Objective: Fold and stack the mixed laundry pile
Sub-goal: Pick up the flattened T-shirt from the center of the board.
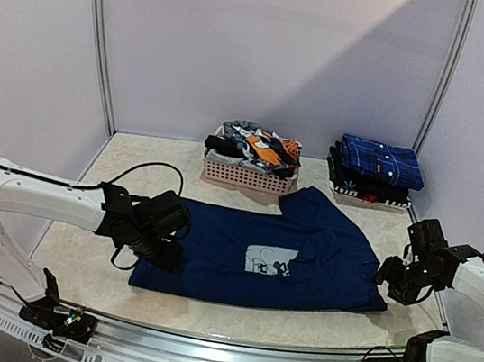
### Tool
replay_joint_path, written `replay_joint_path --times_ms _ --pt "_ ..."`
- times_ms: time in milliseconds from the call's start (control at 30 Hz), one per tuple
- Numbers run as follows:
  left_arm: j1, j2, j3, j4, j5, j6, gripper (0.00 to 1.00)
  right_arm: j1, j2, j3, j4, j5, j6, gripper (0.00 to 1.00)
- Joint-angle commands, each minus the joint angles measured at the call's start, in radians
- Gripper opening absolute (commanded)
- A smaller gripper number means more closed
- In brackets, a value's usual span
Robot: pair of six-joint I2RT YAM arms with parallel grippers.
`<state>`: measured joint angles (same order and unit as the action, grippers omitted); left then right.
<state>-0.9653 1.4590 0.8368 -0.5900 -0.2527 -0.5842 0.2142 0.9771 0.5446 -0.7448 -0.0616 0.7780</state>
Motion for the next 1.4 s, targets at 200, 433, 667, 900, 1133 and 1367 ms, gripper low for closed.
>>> replay_joint_path --times_ms 200,433,667,900,1133,1367 --pt "0.014 -0.264 -0.178 -0.099 -0.012 -0.181 0.58 0.004 -0.027 -0.143 0.091 -0.154 0.049 0.58" --pt "0.014 -0.311 -0.247 -0.089 -0.030 -0.254 0.56 0.004 -0.078 -0.196 0.122 -0.159 0.052 0.40" --pt "0.016 -0.318 -0.325 -0.015 -0.004 -0.306 0.56 0.004 -0.116 -0.229 0.150 -0.153 0.066 0.23" --pt "0.018 -0.311 -0.393 0.087 0.020 -0.332 0.56 0.004 -0.115 -0.229 0.147 -0.157 0.064 0.00" --pt "0.020 -0.252 -0.440 0.209 0.034 -0.343 0.43 0.004 -0.114 -0.205 0.127 -0.157 0.056 0.00" --pt "0.022 -0.205 -0.458 0.281 0.027 -0.340 0.10 0.004 -0.101 -0.185 0.122 -0.151 0.044 0.00"
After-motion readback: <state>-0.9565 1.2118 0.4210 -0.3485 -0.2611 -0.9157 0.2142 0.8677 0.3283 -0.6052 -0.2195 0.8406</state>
